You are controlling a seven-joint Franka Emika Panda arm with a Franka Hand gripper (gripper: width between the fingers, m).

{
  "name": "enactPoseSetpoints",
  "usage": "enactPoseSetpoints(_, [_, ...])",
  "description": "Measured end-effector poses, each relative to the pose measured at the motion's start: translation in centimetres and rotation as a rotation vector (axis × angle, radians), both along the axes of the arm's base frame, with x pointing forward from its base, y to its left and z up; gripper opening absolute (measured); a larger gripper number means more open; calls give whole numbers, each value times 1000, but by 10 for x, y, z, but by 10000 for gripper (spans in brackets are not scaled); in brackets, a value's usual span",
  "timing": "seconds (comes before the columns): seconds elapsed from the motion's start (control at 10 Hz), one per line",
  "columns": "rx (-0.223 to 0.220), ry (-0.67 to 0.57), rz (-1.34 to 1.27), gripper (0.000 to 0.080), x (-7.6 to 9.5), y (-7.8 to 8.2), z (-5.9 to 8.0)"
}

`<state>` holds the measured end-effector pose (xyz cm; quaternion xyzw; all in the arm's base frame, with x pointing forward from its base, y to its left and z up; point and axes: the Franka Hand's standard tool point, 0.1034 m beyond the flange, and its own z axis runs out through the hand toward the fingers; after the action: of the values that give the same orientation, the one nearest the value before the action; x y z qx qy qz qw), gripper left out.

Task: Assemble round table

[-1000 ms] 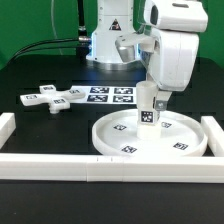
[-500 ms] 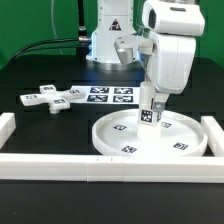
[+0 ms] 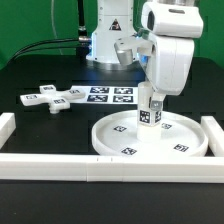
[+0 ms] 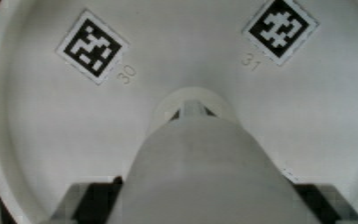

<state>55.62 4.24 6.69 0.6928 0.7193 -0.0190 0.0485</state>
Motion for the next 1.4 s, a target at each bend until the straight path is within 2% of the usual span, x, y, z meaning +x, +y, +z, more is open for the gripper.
enactPoseSetpoints(0.1, [1,0,-9,407,0,0,0])
enactPoseSetpoints(0.6, [34,-59,-700,409,0,6,-1])
enactPoseSetpoints(1.0, [48,-80,-938,409,0,5,-1])
enactPoseSetpoints(1.4, [102,-76,-1431,409,-1,0,-3])
